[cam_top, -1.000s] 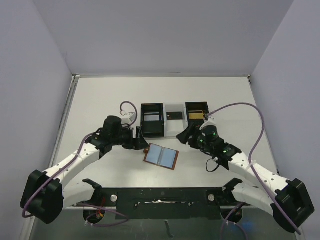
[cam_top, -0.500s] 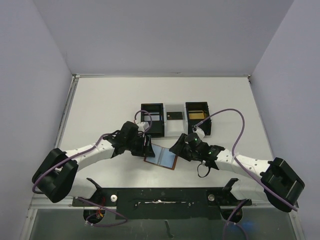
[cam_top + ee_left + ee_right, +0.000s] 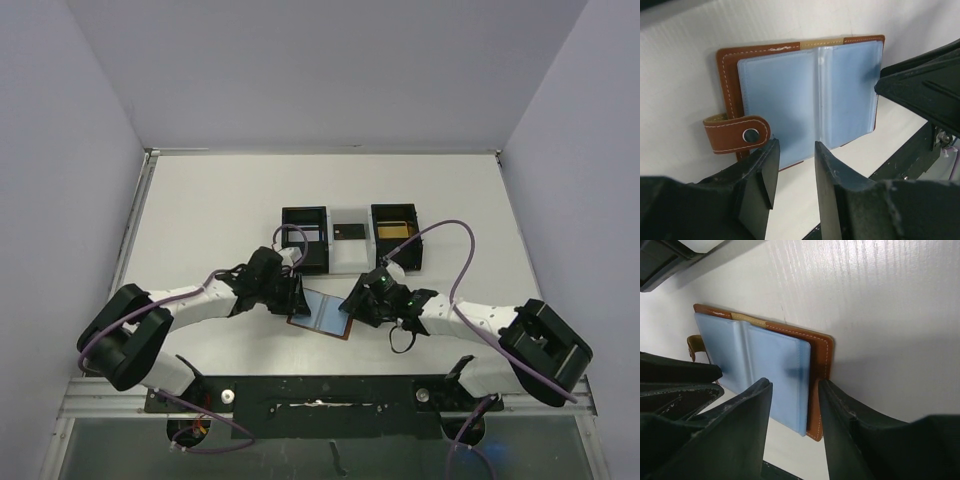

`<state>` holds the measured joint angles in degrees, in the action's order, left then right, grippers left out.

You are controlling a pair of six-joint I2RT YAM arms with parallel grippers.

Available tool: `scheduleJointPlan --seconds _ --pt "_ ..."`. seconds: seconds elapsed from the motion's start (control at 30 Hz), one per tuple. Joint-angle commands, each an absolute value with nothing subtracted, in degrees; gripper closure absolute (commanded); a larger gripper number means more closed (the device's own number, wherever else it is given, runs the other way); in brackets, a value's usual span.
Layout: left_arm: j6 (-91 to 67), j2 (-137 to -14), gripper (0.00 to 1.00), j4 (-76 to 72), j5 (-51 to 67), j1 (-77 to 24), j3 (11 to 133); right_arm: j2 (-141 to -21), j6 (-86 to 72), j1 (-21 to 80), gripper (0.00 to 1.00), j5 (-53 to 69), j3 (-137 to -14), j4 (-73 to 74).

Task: Take the credit cards out of the card holder

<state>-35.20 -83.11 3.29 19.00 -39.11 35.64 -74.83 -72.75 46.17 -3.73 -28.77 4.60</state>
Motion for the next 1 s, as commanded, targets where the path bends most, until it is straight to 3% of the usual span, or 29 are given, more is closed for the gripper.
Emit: scheduleJointPlan --seconds 0.0,0.3,0.5,0.7,0.97 --pt "-36.37 -83.36 0.7 -1.5 19.07 -39.55 34.41 -77.02 -73.14 46.23 0.58 -2.2 -30.32 1.07" --pt "-37.29 -83.65 0.76 -3.25 20.5 -39.9 32.7 -79.28 -71.47 46.23 0.71 -0.36 -32.16 0.63" --pt "-37.53 -84.04 0.8 -3.87 20.82 -40.32 32.61 -79.22 -70.63 46.24 0.87 0.85 -32.94 -0.01" --pt "-37.29 -84.47 0.84 -3.85 21.18 -40.42 32.37 -78.13 -70.86 45.47 0.91 6.35 -31.32 -10.07" --pt "-37.52 -83.7 0.85 -4.39 21.27 -40.51 31.82 -78.75 -69.78 45.43 0.93 6.87 -32.65 -8.55"
